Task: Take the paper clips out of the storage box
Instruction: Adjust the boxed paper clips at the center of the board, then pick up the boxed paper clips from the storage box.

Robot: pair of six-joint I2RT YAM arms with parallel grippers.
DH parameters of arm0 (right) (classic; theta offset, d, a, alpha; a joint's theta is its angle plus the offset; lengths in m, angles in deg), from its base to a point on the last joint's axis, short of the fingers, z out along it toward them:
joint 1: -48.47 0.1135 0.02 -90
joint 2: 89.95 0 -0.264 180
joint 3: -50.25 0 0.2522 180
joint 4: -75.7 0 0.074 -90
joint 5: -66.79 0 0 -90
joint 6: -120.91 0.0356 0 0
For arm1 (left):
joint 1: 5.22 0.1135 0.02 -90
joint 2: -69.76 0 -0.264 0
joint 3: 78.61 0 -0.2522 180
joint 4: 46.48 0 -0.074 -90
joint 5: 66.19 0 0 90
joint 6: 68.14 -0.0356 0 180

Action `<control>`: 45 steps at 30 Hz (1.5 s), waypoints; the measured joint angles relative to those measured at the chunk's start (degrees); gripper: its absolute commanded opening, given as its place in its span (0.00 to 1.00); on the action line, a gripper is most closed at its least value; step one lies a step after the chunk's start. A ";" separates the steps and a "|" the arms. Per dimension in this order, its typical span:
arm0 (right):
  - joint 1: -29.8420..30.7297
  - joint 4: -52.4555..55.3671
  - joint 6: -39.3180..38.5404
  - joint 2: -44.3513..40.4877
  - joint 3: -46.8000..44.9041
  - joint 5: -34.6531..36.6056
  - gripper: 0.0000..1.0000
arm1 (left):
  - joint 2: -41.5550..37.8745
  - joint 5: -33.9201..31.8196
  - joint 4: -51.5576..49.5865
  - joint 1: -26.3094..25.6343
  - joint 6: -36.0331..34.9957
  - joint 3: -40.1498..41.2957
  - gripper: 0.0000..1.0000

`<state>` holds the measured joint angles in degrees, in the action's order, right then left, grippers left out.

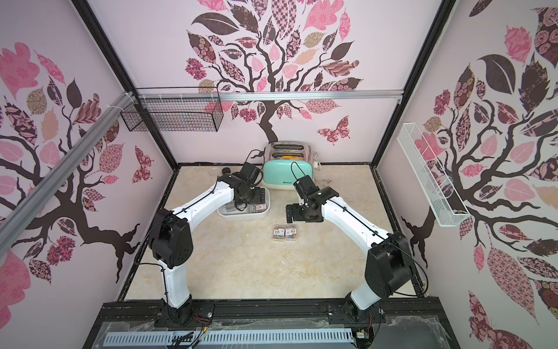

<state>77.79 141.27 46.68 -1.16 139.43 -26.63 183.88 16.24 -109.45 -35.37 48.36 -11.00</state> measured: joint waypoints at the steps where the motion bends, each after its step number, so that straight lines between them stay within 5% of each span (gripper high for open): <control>1: 0.00 0.07 -0.07 -0.20 0.00 -0.02 0.99 | 1.07 -0.31 -0.33 0.02 -0.22 -0.57 0.83; 10: 0.00 0.11 -0.39 -1.07 0.00 -0.02 0.99 | 5.07 -2.29 -2.69 0.90 -1.31 -1.27 0.70; 25: 0.00 0.04 -0.37 -1.07 0.00 -0.48 0.99 | 8.48 -1.20 -0.04 1.60 -0.92 1.38 0.61; 38: 0.00 -0.02 -0.35 -1.05 0.00 -0.87 0.97 | 8.50 -0.81 1.22 2.01 -0.76 2.01 0.26; 45: 0.00 -0.52 -0.35 -1.05 0.00 -1.51 0.97 | 7.69 -0.42 2.49 2.03 -0.46 2.97 0.21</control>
<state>77.79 140.74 46.33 -2.21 139.43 -28.14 191.58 15.82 -106.96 -33.34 47.90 -8.03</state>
